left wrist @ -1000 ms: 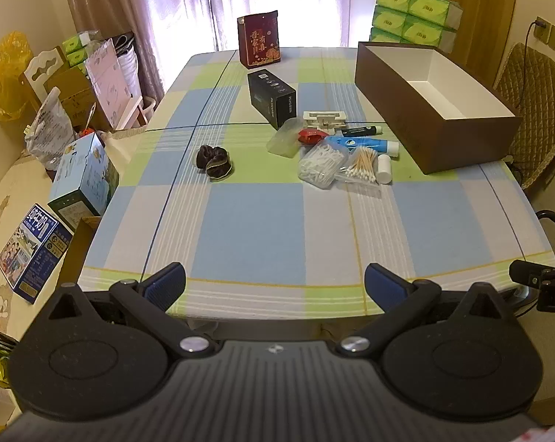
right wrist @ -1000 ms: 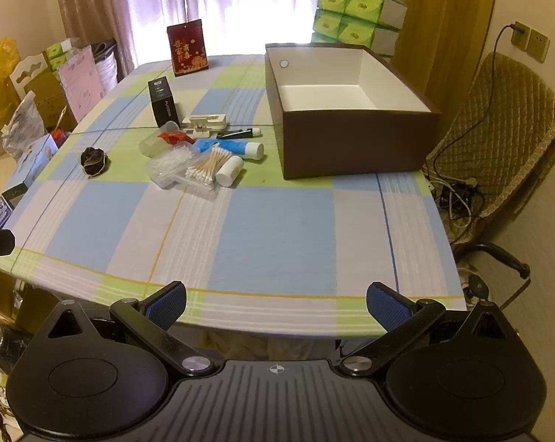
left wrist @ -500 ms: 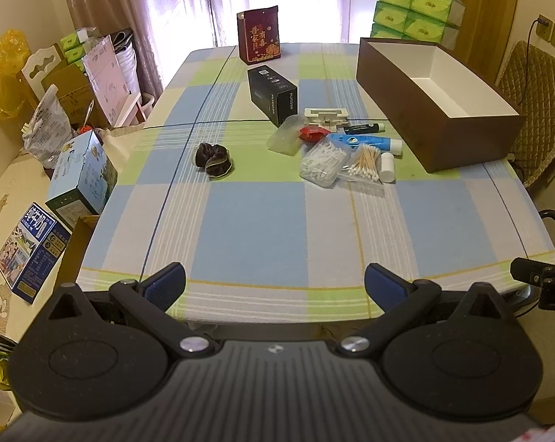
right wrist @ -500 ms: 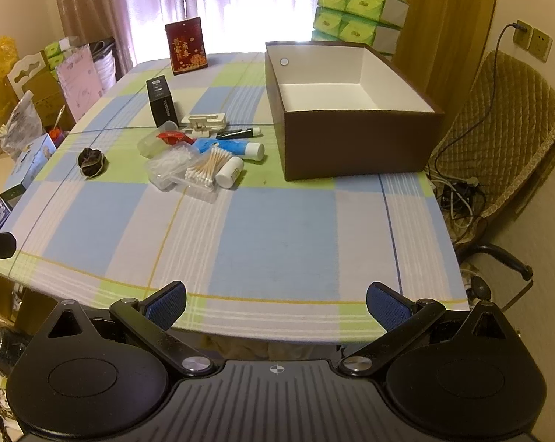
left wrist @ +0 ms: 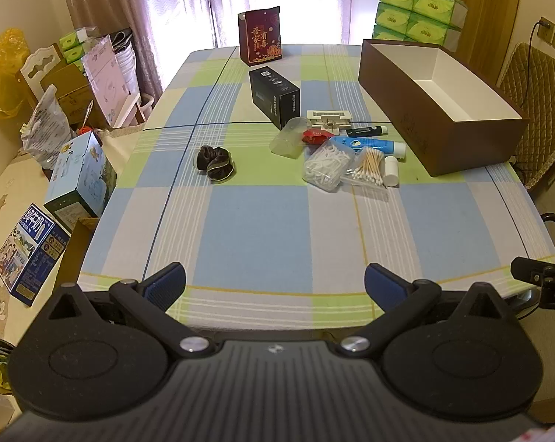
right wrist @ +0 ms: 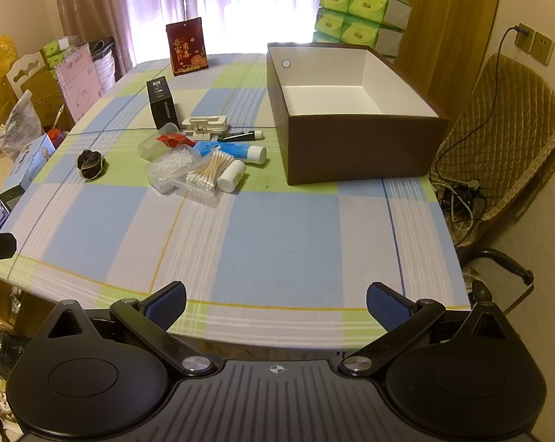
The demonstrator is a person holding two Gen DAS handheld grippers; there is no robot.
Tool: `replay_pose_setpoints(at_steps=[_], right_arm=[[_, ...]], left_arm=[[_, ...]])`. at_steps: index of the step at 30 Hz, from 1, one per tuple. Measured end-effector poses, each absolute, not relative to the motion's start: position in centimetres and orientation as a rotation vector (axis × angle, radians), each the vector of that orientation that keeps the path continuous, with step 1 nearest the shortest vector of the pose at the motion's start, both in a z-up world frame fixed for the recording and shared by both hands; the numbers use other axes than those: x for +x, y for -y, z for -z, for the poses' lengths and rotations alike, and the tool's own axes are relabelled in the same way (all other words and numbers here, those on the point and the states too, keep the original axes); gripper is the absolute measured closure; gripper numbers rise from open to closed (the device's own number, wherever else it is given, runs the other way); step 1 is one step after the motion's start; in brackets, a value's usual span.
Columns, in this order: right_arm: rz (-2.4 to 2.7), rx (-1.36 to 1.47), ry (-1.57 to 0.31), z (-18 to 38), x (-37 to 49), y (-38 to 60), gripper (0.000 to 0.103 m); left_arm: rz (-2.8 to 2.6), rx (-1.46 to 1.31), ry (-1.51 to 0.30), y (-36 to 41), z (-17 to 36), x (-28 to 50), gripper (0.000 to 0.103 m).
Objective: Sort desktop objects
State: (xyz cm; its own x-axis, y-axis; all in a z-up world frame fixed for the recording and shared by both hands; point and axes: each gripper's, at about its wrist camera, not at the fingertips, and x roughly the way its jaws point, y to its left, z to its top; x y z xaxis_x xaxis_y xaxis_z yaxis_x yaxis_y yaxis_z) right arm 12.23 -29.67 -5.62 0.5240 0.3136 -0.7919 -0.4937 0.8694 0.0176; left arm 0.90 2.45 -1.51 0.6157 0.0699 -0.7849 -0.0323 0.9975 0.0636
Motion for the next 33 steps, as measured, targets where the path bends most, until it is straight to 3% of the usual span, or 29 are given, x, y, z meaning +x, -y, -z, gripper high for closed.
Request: replay_pose_setpoints(at_steps=[33], right_arm=[[-0.492,-0.241,-0.901,6.06,12.24,29.06,0.002]], left_arm=[[-0.062,0.044,-0.922,-2.1,1.92,0.82,0.001]])
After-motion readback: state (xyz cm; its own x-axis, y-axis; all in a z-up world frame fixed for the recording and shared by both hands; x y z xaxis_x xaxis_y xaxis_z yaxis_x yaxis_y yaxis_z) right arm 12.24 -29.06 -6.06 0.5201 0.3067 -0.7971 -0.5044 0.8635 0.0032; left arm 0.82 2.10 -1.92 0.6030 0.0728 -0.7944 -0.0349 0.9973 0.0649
